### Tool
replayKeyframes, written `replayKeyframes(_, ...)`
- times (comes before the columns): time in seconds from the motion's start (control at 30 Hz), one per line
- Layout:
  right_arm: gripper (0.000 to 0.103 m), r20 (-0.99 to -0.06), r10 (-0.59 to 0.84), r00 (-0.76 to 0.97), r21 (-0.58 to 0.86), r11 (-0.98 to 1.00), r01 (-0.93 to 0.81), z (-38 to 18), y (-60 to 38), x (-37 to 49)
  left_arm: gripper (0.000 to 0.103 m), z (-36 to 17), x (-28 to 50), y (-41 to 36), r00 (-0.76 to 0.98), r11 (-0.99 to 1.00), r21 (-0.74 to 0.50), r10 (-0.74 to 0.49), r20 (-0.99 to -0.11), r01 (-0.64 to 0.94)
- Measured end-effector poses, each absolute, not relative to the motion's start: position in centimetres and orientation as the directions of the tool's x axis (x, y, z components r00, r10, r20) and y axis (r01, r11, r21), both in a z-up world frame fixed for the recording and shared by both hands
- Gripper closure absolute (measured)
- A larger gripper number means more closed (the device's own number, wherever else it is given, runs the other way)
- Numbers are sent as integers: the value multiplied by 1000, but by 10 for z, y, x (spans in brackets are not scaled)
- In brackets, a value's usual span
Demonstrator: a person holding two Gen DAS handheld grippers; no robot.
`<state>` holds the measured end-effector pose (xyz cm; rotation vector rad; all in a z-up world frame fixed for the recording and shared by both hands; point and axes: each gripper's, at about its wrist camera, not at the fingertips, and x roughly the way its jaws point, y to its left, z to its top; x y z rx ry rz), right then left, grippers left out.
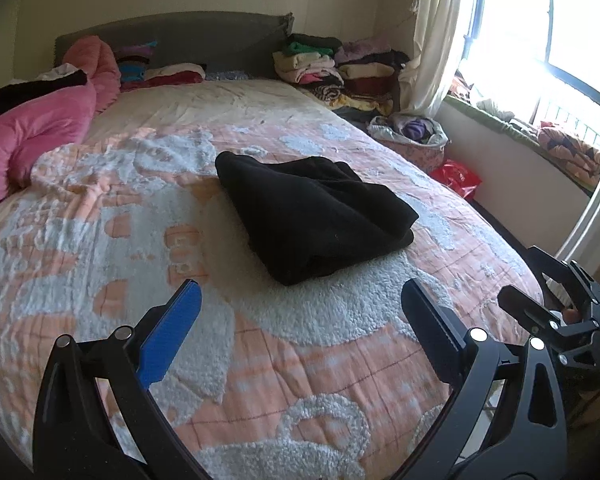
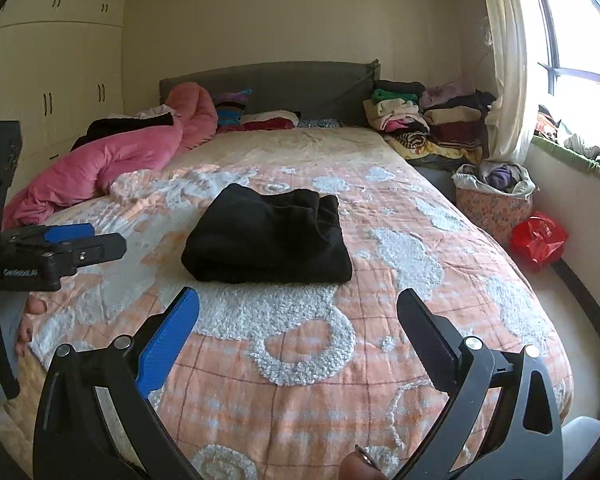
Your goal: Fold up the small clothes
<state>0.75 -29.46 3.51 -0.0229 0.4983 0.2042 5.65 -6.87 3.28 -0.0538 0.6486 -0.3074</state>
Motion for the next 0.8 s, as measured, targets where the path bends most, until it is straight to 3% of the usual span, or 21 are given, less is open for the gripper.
replayKeyframes(0.43,4,-568,123,814,15,990,-140,1,-277,22,9,2,48,-56,724,957,-170,-290,-626,237)
replayKeyframes(0.8,4,-580,109,808,24,993,-116,-1,-284,27,9,2,48,-57,720,960,-170,-281,-635,224)
